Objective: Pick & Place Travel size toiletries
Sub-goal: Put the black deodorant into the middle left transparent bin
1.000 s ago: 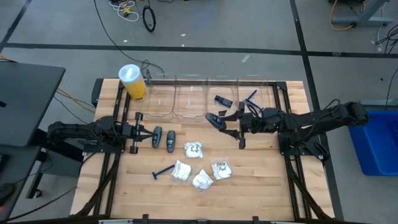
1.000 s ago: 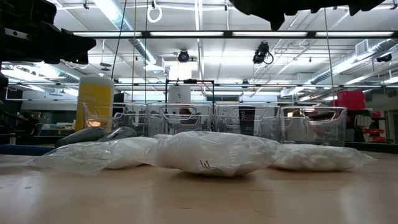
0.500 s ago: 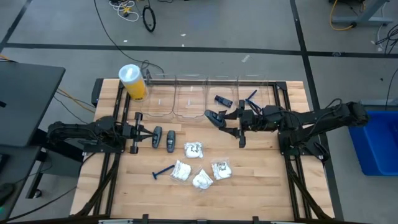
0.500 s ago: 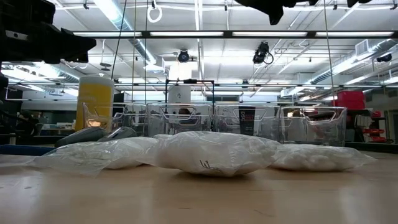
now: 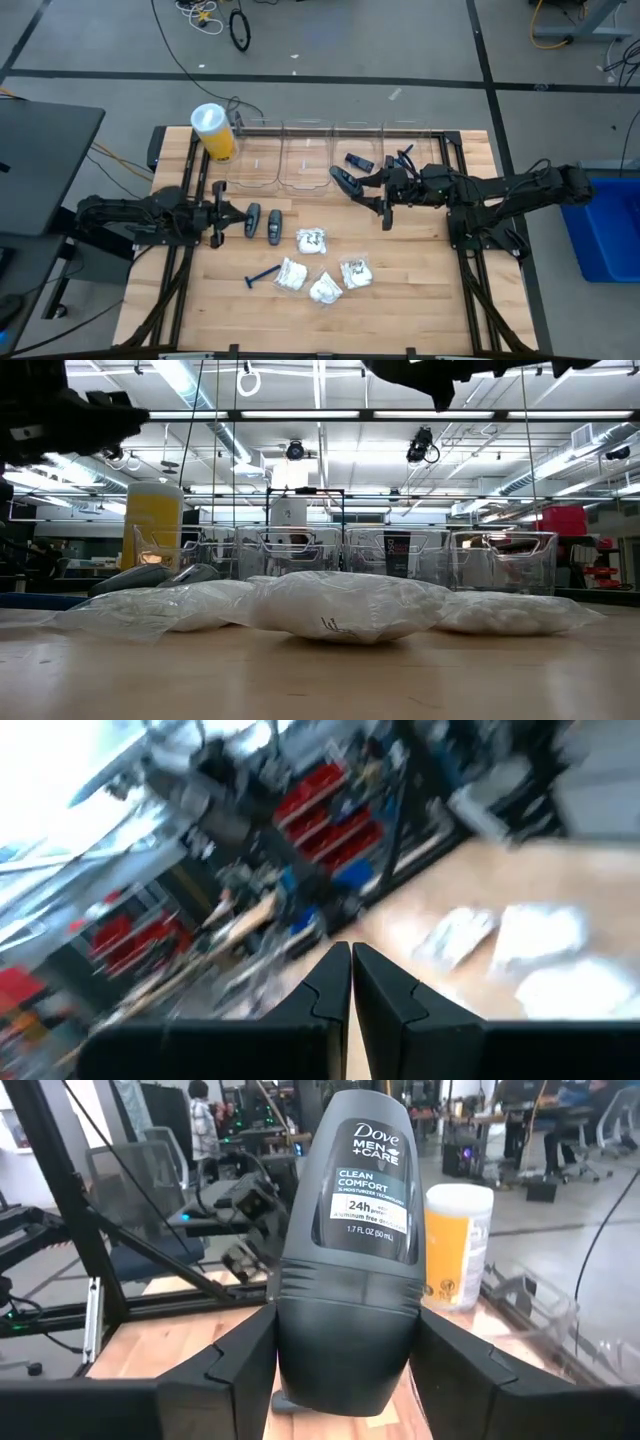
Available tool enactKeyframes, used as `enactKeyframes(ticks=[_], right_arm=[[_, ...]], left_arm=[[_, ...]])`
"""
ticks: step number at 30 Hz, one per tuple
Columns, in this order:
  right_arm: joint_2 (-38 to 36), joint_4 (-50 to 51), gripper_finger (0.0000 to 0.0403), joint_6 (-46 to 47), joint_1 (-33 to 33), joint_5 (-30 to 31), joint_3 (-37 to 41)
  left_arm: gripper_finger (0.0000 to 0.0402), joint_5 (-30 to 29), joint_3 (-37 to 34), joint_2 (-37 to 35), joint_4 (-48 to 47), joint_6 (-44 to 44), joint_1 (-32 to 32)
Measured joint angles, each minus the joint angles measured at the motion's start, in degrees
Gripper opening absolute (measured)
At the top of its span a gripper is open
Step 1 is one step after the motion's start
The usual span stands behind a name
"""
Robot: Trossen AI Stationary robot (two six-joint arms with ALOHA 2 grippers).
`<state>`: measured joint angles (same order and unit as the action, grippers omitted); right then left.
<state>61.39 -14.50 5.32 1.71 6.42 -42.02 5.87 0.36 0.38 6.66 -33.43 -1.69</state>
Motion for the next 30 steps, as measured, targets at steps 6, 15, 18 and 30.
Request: enactKeyframes(ticks=[6,15,18,30], right_arm=[[0.0,1.94,0.02,0.28,-0.19,0.0,0.0],[0.0,1.89,0.02,0.28,-0.19,-0.02,0.0],[0.0,1.9,0.0199,0.28,-0.19,-0.04,0.0],[0.0,1.9,0.0201,-0.18,-0.19,-0.59,0.02]], left_arm=[[0.0024,10.39,0.0,-0.02,5.74,6.8,-0.02],[0.0024,1.88,0.0,-0.02,13.97,24.2,-0.02],[0.0024,-6.4,0.0,0.0,13.69,31.97,-0.02],[0.0024,-16.09,0.0,0.0,17.68,46.55,-0.01]])
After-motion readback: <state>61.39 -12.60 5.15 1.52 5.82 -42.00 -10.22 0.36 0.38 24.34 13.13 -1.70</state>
